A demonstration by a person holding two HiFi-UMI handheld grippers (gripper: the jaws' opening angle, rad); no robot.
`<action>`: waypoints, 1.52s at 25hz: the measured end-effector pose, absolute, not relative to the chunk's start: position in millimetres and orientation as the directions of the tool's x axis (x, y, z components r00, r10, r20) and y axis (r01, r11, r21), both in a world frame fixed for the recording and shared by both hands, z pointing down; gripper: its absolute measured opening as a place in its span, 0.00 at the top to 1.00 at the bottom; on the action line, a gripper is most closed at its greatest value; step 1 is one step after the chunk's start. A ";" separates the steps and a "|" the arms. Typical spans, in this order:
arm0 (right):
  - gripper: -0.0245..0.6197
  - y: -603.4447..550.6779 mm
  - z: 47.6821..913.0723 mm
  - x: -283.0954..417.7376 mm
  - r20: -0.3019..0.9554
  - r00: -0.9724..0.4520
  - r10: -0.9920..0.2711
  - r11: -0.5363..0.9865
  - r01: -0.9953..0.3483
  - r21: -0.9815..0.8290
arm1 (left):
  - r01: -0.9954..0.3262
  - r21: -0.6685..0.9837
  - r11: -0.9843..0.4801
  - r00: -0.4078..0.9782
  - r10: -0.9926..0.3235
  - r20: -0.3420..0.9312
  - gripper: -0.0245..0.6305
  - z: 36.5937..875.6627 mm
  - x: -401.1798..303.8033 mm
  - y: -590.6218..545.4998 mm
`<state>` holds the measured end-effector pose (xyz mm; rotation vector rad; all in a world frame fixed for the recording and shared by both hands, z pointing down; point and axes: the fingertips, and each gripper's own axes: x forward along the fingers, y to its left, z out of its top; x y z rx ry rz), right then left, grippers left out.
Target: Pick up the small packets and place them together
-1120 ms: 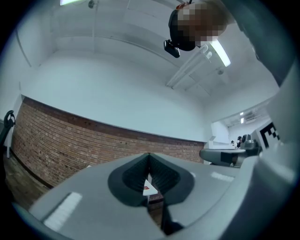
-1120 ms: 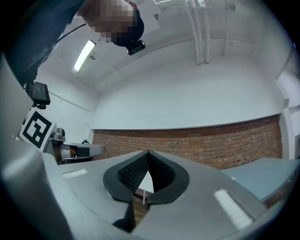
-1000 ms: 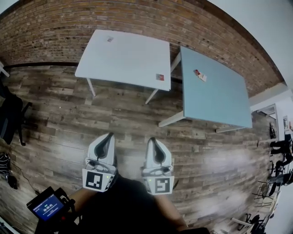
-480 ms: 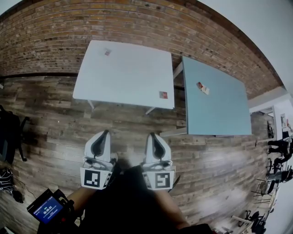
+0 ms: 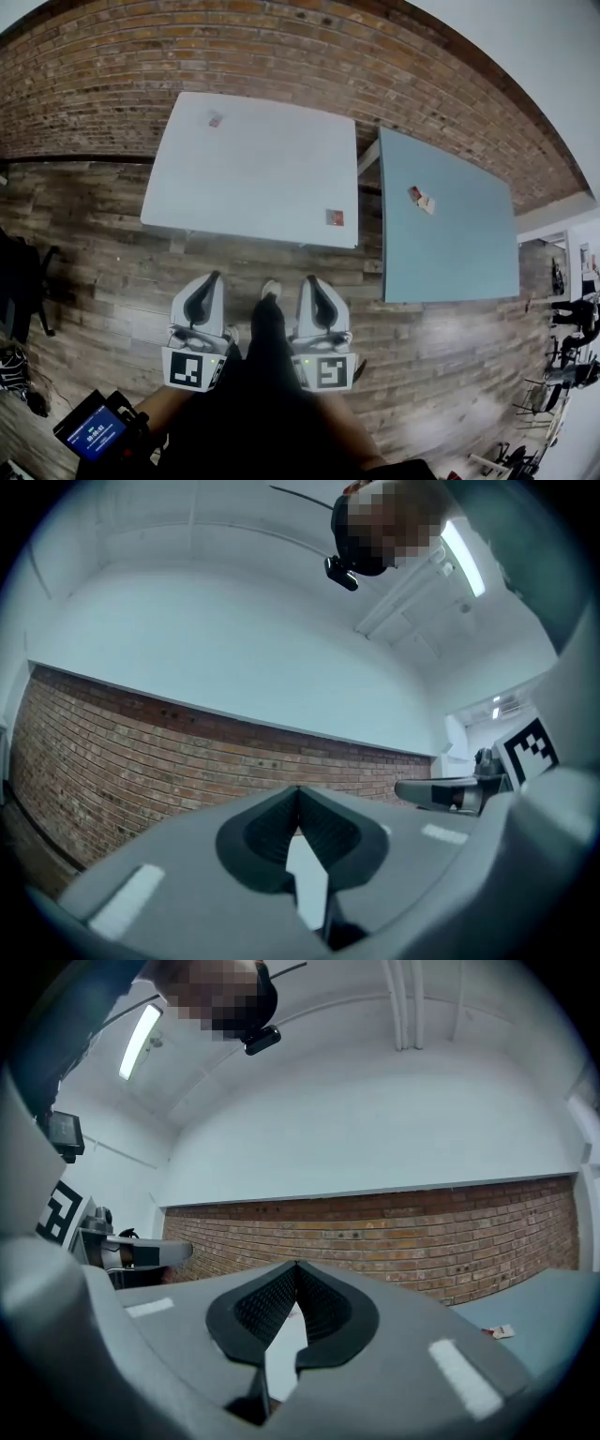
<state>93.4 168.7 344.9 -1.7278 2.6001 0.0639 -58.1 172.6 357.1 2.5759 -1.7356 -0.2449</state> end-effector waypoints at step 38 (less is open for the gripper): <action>0.96 -170.4 372.1 44.7 0.109 -0.451 -0.886 0.454 -0.891 -0.003 | -0.936 0.084 -0.341 0.350 -0.881 0.318 0.77 549.4 -146.9 -288.8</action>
